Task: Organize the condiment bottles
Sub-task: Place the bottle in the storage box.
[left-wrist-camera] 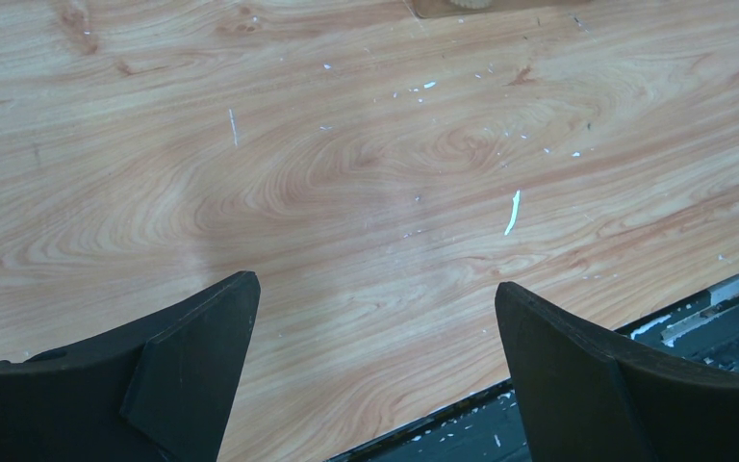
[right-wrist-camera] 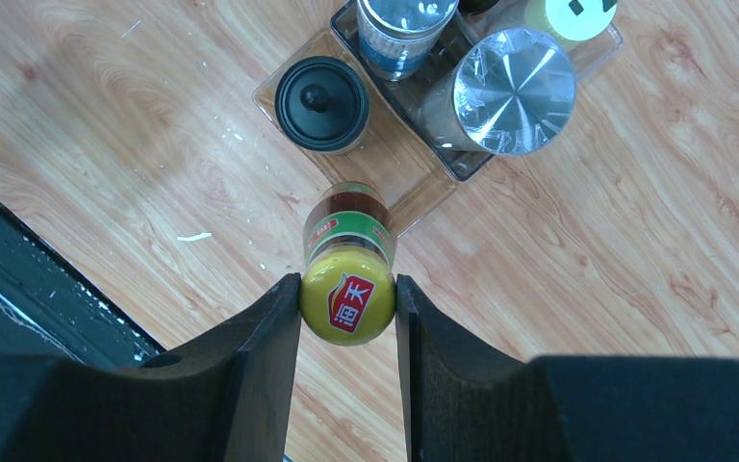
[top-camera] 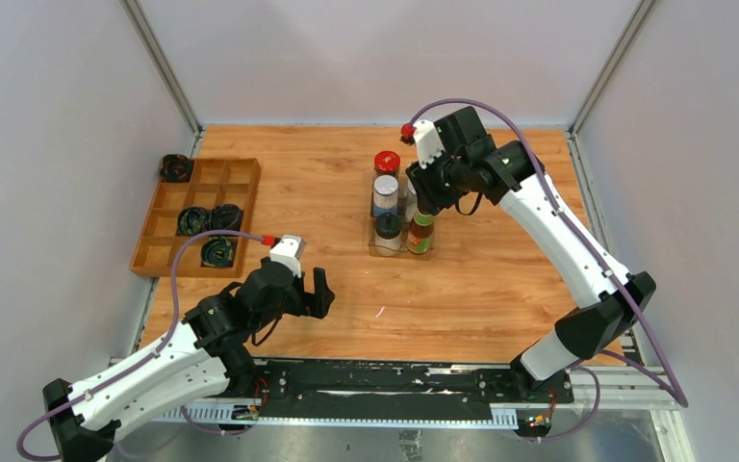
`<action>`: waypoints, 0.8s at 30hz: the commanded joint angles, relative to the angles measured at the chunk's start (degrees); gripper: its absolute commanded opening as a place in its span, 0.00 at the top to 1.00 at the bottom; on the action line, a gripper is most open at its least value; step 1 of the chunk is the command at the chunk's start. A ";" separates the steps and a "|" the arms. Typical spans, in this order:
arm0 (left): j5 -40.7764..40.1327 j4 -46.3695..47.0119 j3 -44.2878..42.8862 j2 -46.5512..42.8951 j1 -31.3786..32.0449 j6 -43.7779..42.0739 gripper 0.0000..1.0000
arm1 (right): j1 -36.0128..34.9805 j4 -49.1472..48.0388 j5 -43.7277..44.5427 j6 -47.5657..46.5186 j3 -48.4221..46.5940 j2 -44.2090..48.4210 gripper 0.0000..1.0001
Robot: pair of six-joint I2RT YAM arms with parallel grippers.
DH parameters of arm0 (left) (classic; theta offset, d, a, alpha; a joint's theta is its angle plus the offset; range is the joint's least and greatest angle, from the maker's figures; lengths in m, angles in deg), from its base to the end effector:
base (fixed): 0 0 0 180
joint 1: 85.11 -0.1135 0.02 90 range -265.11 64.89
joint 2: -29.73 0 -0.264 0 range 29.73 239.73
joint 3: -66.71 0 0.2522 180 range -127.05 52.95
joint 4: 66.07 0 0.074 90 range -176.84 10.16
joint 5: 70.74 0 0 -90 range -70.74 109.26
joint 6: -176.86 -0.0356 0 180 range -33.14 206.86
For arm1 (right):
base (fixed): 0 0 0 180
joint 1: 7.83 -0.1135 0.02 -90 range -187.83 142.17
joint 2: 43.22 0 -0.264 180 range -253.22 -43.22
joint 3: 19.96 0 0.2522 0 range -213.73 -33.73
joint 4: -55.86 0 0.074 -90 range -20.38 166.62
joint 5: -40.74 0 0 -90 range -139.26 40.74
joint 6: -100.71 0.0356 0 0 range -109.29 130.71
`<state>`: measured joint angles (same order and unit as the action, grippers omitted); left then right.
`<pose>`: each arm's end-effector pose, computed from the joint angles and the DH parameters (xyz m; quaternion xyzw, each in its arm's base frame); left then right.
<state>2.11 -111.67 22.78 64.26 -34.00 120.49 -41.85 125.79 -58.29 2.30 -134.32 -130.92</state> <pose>0.0951 -0.1012 0.2405 0.0673 0.8818 -0.2033 0.4201 0.2574 0.1805 0.4156 -0.3603 0.8418 0.1581 0.3695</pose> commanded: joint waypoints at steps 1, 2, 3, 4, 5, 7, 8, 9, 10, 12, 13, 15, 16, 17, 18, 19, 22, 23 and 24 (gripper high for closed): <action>-0.08 0.44 0.41 -0.62 -0.14 -0.14 0.00 | 1.23 -3.51 -1.09 0.93 -3.44 0.19 0.71; -0.08 0.46 0.41 -0.59 -0.16 -0.14 0.00 | 1.31 -3.51 -1.12 0.86 -3.53 0.09 0.71; -0.08 0.44 0.45 -0.66 -0.14 -0.14 0.00 | 1.32 -3.57 -1.12 0.85 -3.59 0.02 0.71; -0.08 0.44 0.46 -0.74 -0.14 -0.14 0.00 | 1.41 -3.68 -1.14 0.85 -3.56 -0.05 0.71; -0.01 0.42 0.53 -0.77 -0.14 -0.13 0.00 | 1.47 -3.69 -1.17 0.85 -3.63 -0.16 0.71; 0.05 0.46 0.39 -0.69 -0.16 -0.14 0.00 | 1.58 -3.69 -1.16 0.76 -3.73 -0.34 0.71; 0.09 0.45 0.42 -0.71 -0.14 -0.14 0.00 | 1.65 -3.69 -1.20 0.69 -3.81 -0.38 0.71; 0.10 0.39 0.42 -0.71 -0.14 -0.15 0.00 | 1.72 -3.69 -1.11 0.67 -3.88 -0.51 0.71; 0.10 0.41 0.41 -0.73 -0.14 -0.15 0.00 | 1.84 -3.69 -1.13 0.67 -3.97 -0.58 0.71; 0.05 0.41 0.40 -0.69 -0.14 -0.21 0.00 | 2.13 -3.69 -1.24 0.58 -4.20 -0.78 0.71; 0.02 0.38 0.38 -0.73 -0.14 -0.19 0.00 | 2.24 -3.69 -1.29 0.52 -4.37 -0.92 0.71; 0.01 0.44 0.39 -0.69 -0.14 -0.21 0.00 | 2.47 -3.69 -1.42 0.43 -4.73 -1.18 0.71; 0.01 0.41 0.38 -0.69 -0.14 -0.23 0.00 | 2.63 -3.62 -1.38 0.41 -5.03 -1.30 0.71; 0.01 0.39 0.38 -0.62 -0.15 -0.21 0.00 | 2.81 -3.61 -1.45 0.41 -5.31 -1.47 0.71; -0.06 0.47 0.38 -0.61 -0.14 -0.20 0.00 | 3.00 -3.60 -1.57 0.41 -5.65 -1.69 0.71; -0.08 0.47 0.40 -0.59 -0.14 -0.23 0.00 | 3.07 -3.54 -1.67 0.41 -5.99 -1.93 0.71; 0.01 0.46 0.39 -0.47 -0.14 -0.18 0.00 | 3.24 -3.35 -1.66 0.25 -6.81 -2.66 0.71; -0.06 0.53 0.39 -0.46 -0.14 -0.17 0.00 | 3.37 -3.31 -1.61 0.23 -6.97 -2.91 0.71; -0.08 0.52 0.41 -0.48 -0.14 -0.30 0.00 | 3.39 -3.38 -1.74 0.23 -7.02 -3.06 0.72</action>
<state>2.14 -111.67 22.78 64.06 -34.00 120.49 -39.44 124.91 -58.84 2.32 -137.91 -133.67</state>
